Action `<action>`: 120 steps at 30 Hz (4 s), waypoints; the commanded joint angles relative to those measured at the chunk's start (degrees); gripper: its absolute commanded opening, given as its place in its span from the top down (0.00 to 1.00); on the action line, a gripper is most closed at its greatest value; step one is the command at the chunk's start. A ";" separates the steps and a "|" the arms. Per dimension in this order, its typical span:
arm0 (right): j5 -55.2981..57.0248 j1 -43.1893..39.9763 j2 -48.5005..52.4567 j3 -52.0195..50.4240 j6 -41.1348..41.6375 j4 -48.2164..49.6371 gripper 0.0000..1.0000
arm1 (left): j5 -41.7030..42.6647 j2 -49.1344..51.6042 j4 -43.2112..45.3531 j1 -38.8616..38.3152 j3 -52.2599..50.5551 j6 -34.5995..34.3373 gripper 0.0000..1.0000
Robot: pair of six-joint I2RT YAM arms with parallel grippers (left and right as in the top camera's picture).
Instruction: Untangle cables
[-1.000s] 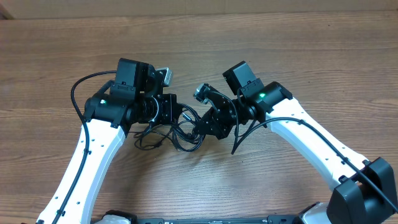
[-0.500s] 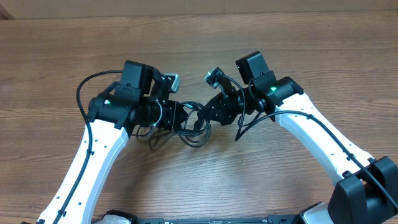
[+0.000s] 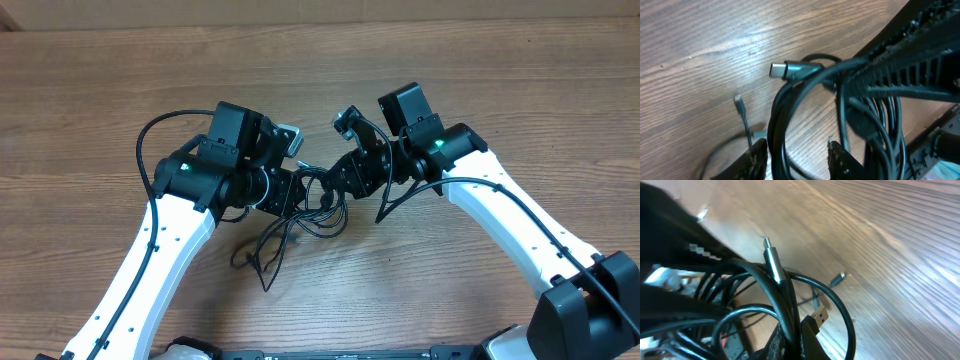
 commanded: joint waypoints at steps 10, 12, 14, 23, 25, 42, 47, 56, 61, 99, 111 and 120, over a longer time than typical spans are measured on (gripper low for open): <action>5.75 0.20 -0.15 0.07 2.78 0.17 0.96 | 3.52 -1.01 4.98 -0.66 0.98 -0.22 0.55; 4.17 0.20 -0.15 0.07 3.17 0.11 0.96 | 2.16 -0.98 4.76 -0.68 0.92 0.44 0.55; 2.16 0.20 -0.15 0.07 3.15 0.07 0.96 | 0.48 -0.90 4.72 -0.83 0.68 0.44 0.55; -0.15 0.17 -0.15 0.07 5.29 0.24 0.96 | 0.52 -0.55 4.79 -1.31 -2.54 0.39 0.55; -1.16 0.17 -0.15 0.07 5.29 0.31 0.96 | -0.04 -0.55 4.76 -1.60 -3.26 0.42 0.55; -10.43 0.17 -0.15 0.09 5.70 0.13 0.96 | -3.91 -0.55 11.65 -1.66 -10.45 -3.74 0.40; -10.58 -0.33 -0.15 0.09 5.70 -0.28 0.96 | -3.93 -0.55 13.05 -1.66 -11.54 -4.17 0.75; 6.71 -1.09 -0.15 0.07 4.70 -6.51 0.96 | -3.87 -0.59 13.79 0.00 -11.23 -4.52 0.96; 7.02 -0.15 -0.15 0.07 -2.05 -11.56 0.96 | -3.74 -0.70 14.91 1.09 -10.32 -7.26 0.96; 3.50 2.58 -0.15 3.50 9.92 -1.25 0.44 | -13.14 -0.66 17.77 -0.44 -10.32 -30.80 0.96; 30.71 8.44 1.05 3.39 22.84 0.39 0.67 | -14.27 -0.68 18.29 -2.25 -10.32 -38.84 0.96; 23.78 8.74 4.79 3.39 22.84 0.24 0.83 | -13.14 -0.70 21.11 -2.25 -10.32 -43.19 0.96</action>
